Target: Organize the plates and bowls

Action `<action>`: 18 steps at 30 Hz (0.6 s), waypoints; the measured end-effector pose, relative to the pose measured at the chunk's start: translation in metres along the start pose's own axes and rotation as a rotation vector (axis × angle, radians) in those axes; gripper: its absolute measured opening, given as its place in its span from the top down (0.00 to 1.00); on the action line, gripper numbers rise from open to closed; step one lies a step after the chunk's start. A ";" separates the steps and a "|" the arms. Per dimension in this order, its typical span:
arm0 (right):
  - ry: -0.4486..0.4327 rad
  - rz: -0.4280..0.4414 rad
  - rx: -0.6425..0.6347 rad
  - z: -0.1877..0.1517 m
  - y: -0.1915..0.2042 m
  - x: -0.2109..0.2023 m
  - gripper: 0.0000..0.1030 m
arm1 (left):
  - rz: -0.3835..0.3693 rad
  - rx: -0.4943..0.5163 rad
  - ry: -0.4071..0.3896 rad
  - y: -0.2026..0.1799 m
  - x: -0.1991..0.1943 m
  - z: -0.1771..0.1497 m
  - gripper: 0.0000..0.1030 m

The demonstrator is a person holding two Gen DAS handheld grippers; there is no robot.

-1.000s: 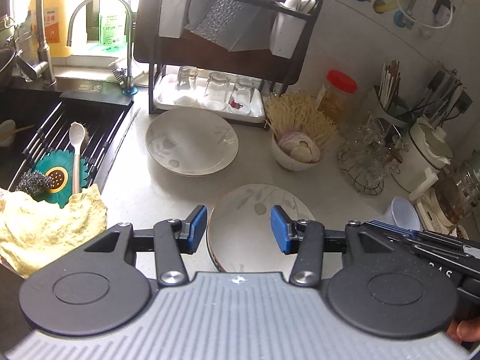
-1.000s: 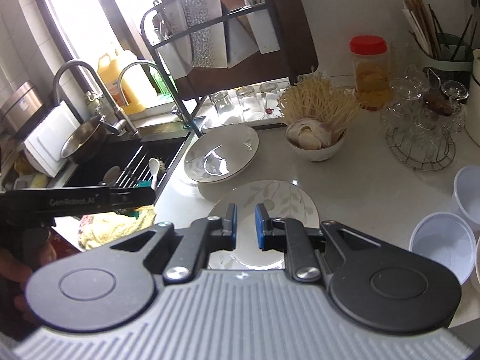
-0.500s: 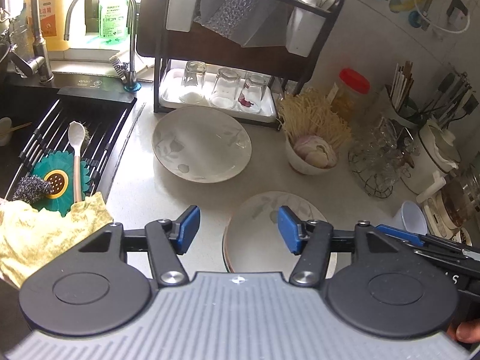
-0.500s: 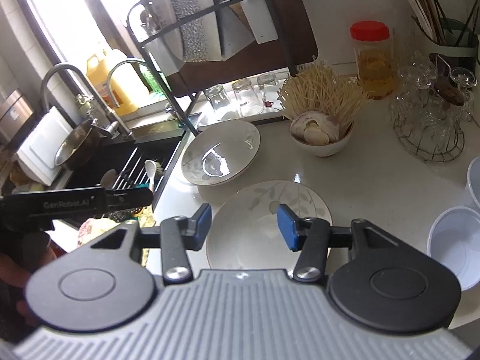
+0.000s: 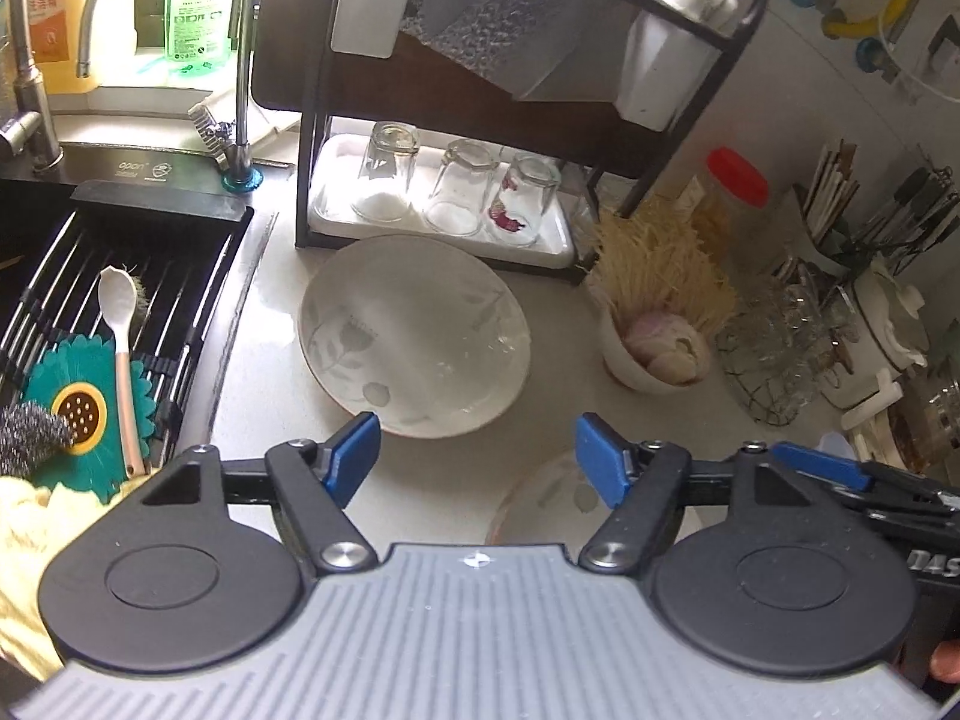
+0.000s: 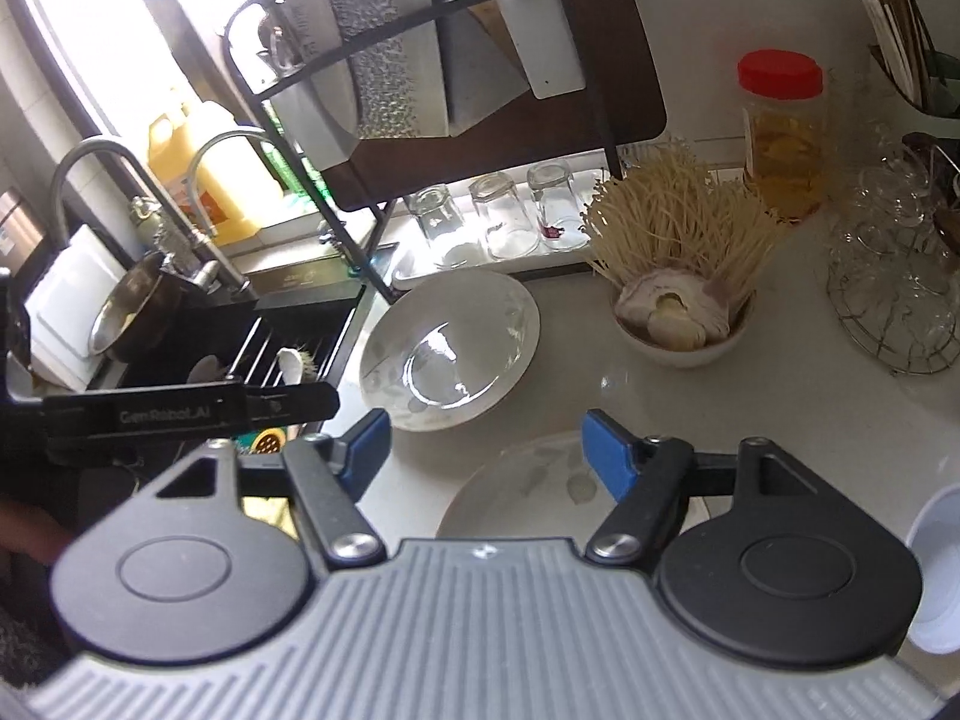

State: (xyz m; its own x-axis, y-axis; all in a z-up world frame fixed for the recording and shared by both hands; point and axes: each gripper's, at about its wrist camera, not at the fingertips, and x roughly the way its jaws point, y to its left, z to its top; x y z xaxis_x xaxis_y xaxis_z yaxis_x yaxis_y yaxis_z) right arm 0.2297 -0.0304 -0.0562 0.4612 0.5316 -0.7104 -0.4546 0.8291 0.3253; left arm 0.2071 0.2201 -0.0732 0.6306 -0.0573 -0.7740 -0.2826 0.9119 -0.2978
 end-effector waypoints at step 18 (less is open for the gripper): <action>0.140 -0.049 0.172 0.027 0.004 0.117 0.07 | -0.055 0.026 0.129 0.087 0.110 0.063 0.22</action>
State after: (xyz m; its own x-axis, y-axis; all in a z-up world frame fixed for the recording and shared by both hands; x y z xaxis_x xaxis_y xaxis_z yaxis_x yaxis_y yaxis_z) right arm 0.3021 0.0397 -0.1216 0.3639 0.4711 -0.8036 -0.2920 0.8769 0.3818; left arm 0.2971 0.3188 -0.1491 0.5462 -0.1579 -0.8227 -0.2298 0.9161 -0.3284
